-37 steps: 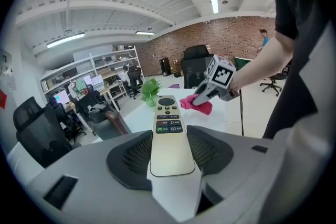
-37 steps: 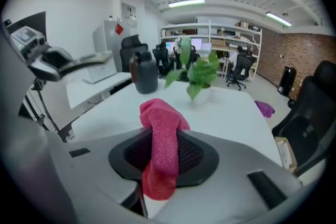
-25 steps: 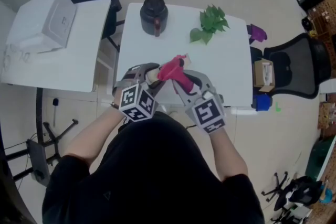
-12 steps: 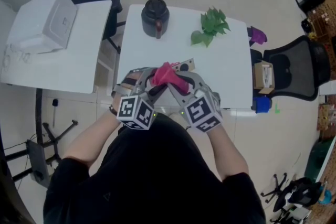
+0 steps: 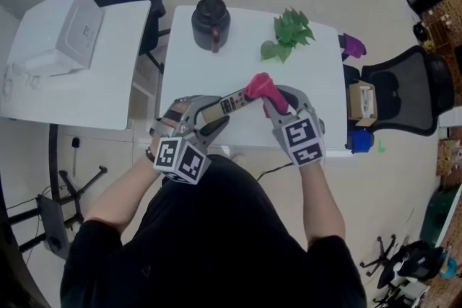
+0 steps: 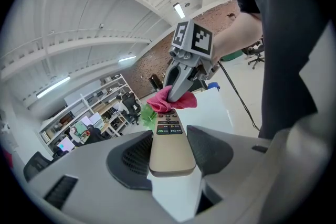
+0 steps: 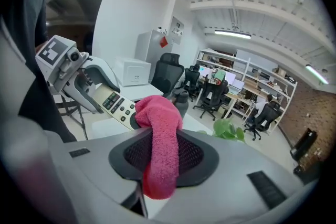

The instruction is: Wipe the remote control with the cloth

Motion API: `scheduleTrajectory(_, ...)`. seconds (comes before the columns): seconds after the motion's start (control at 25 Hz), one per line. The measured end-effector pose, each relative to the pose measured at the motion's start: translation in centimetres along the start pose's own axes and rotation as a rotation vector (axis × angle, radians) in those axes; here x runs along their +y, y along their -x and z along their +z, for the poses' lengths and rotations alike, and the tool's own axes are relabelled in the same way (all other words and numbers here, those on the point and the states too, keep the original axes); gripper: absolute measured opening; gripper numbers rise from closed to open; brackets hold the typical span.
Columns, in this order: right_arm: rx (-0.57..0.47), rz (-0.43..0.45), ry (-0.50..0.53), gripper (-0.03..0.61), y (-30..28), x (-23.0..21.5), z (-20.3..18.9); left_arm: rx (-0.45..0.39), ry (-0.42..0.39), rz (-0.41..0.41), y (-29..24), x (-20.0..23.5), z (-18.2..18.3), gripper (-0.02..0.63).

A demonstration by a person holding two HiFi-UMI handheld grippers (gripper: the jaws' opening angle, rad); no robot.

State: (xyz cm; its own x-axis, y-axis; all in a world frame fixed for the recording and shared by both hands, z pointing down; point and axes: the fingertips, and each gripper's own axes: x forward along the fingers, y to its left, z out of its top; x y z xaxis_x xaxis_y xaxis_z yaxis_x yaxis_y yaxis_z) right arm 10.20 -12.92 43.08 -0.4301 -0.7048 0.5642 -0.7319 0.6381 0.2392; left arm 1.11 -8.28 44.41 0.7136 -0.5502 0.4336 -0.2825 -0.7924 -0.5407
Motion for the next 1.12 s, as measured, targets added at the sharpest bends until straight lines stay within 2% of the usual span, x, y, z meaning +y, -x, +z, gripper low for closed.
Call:
scheduleTrajectory(0.12,-0.004,-0.027,-0.016,0.098,0.4,-0.9,-0.1,0.000,0.011,0.002,0.1,0.0,-0.1,0.210)
scheduleTrajectory(0.24,-0.062,-0.001,-0.015,0.098,1.7,0.4,2.2,0.007,0.035,0.008,-0.1,0.3,-0.4,0.210)
scheduleTrajectory(0.36,-0.128,0.121,0.020,0.098,2.6,4.7,5.3,0.015,0.057,0.016,-0.3,0.8,-0.7,0.210)
scheduleTrajectory(0.48,-0.133,0.256,0.070,0.098,2.2,9.0,6.4,0.014,0.038,0.015,-0.4,0.8,-0.4,0.210)
scheduleTrajectory(0.6,-0.104,0.297,0.088,0.098,1.4,10.8,6.2,0.001,0.003,0.013,-0.4,0.4,0.2,0.210)
scheduleTrajectory(0.76,-0.082,0.272,0.075,0.098,1.4,9.5,5.4,-0.019,-0.012,0.020,0.1,0.2,0.7,0.210)
scheduleTrajectory(1.12,-0.051,0.115,-0.020,0.098,0.9,2.4,2.4,-0.054,-0.025,0.018,0.8,-0.3,1.2,0.210)
